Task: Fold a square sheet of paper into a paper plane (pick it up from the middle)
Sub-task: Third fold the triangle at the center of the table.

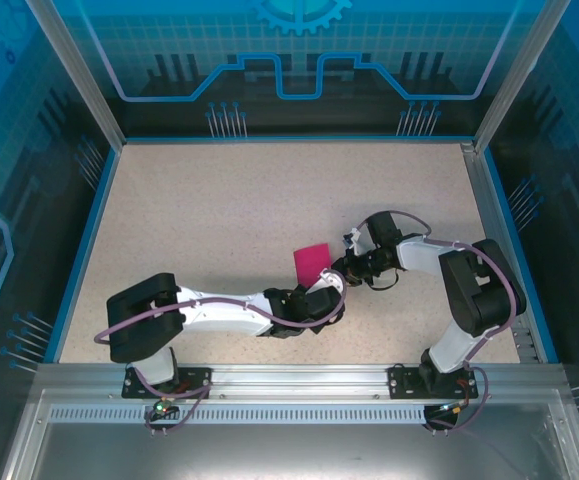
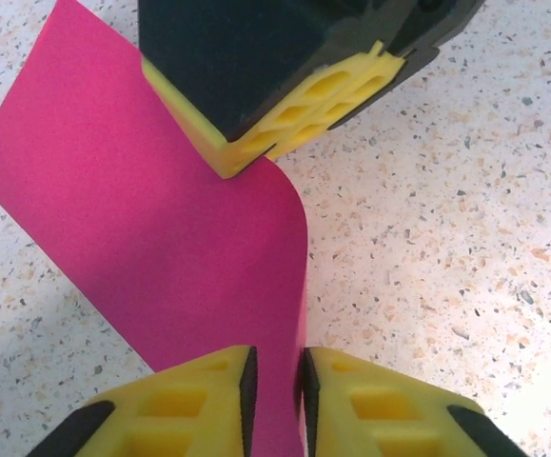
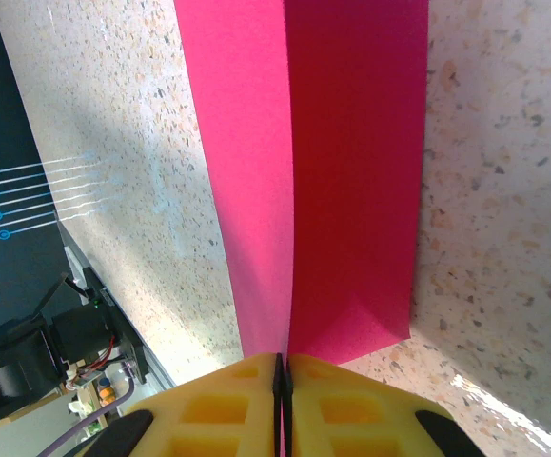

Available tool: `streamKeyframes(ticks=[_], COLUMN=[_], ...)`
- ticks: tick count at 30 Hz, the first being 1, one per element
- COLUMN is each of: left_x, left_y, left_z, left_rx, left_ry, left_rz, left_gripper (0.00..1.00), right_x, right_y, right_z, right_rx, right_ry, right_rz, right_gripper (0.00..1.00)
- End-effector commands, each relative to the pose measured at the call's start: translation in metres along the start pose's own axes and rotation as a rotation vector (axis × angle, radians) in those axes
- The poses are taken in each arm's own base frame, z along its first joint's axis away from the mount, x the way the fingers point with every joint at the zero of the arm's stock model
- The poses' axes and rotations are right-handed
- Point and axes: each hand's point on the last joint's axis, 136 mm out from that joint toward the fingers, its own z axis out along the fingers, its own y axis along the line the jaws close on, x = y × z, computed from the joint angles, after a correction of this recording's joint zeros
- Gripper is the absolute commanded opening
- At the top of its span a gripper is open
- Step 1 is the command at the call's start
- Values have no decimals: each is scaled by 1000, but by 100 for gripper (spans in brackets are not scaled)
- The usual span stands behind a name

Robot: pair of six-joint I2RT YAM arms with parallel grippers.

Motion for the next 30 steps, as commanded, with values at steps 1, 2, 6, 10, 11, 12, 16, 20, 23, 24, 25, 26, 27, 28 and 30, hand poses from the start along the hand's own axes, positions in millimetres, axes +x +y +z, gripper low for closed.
streamKeyframes(ticks=[1, 2, 6, 10, 11, 12, 16, 20, 23, 24, 25, 26, 27, 28, 30], left_x=[2, 1, 2, 5, 5, 6, 9, 13, 15, 15, 16, 16, 17, 17, 18], left_y=[6, 6, 7, 5, 4, 2, 3, 1, 2, 2, 2, 2, 2, 3, 4], left_z=[-2, -2, -2, -2, -1, -1, -1, -3, -2, -2, -2, -1, -1, -1, 0], left_rx=[-32, -30, -12, 56, 75, 105, 168, 239, 286, 299, 310, 322, 326, 332, 337], left_ry=[-1, -2, -5, 7, 12, 17, 30, 48, 63, 66, 70, 75, 78, 80, 87], left_rz=[-10, -16, -42, -73, -82, -89, -122, -147, -171, -176, -184, -187, -191, -194, -200], left_gripper=[18, 14, 3, 0, 0, 0, 0, 0, 0, 0, 0, 0, 0, 0, 0], right_x=[-5, -5, -4, -4, -4, -5, -9, -15, -17, -18, -20, -22, -22, -24, -31], right_y=[-1, -1, -1, -2, -3, -4, -1, 10, 20, 21, 23, 23, 22, 22, 27], right_z=[-5, -5, -5, -7, -8, -10, -18, -25, -21, -19, -16, -11, -8, -4, 3], right_rx=[-4, -4, -2, 15, 26, 35, 61, 49, 22, 22, 22, 24, 31, 37, 44], right_ry=[-11, -11, -11, -14, -19, -23, -55, -89, -81, -74, -66, -58, -49, -42, -37], right_rz=[0, 1, -3, -9, -10, -12, -36, -71, -93, -96, -99, -99, -96, -99, -115], right_gripper=[12, 12, 15, 18, 20, 22, 26, 27, 21, 20, 18, 16, 15, 14, 13])
